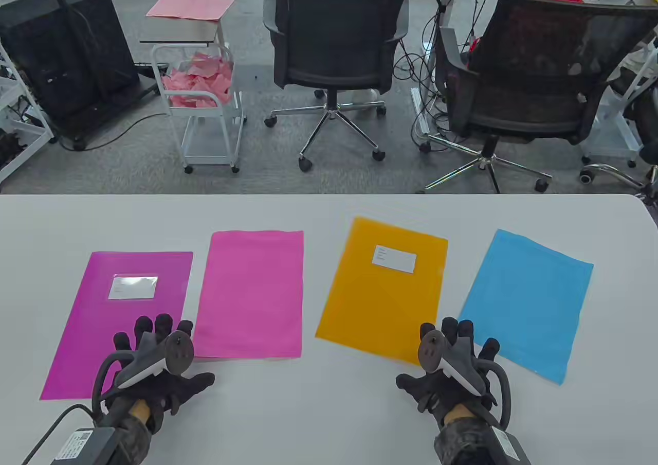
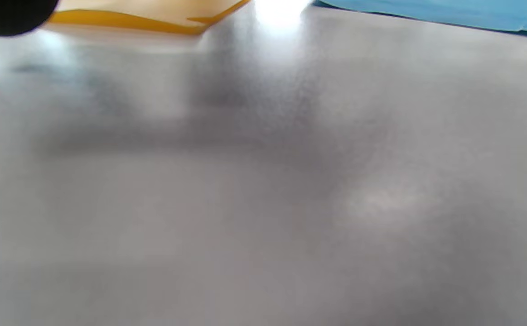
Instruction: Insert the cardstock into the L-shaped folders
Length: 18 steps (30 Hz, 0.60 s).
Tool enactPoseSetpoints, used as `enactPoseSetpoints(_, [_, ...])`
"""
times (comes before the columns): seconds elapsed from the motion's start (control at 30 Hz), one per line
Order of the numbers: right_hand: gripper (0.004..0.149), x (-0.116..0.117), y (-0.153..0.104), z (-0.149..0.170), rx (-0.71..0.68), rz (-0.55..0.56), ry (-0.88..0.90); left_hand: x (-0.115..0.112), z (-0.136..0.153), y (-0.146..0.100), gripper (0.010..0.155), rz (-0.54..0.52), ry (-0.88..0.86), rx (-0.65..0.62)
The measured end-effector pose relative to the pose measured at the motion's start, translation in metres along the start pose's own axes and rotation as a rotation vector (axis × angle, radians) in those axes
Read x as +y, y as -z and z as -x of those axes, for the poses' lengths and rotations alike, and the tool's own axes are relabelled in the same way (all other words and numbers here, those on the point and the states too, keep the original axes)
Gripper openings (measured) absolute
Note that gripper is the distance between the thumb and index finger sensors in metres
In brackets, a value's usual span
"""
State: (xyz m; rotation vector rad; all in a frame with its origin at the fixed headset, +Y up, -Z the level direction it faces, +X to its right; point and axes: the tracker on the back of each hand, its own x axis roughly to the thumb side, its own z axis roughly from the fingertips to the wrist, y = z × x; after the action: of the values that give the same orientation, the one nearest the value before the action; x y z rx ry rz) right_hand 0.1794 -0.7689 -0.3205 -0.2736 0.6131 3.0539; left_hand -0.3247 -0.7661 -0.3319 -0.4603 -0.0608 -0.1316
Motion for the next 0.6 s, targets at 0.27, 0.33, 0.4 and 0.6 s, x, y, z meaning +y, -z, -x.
enactPoseSetpoints(0.27, [0.100, 0.000, -0.002, 0.000, 0.013, -0.014, -0.009, 0.004, 0.002, -0.001, 0.106, -0.023, -0.011, 0.003])
enactPoseSetpoints(0.33, [0.100, -0.001, -0.002, 0.000, 0.015, 0.001, 0.002, 0.004, 0.001, -0.001, 0.106, -0.028, -0.017, 0.002])
enactPoseSetpoints(0.4, [0.100, -0.001, -0.002, 0.001, 0.019, -0.004, -0.003, 0.003, -0.001, 0.000, 0.106, -0.038, -0.020, 0.003])
enactPoseSetpoints(0.6, [0.100, -0.004, -0.004, 0.001, 0.032, 0.004, -0.009, 0.026, -0.021, 0.001, 0.105, -0.006, -0.064, 0.081])
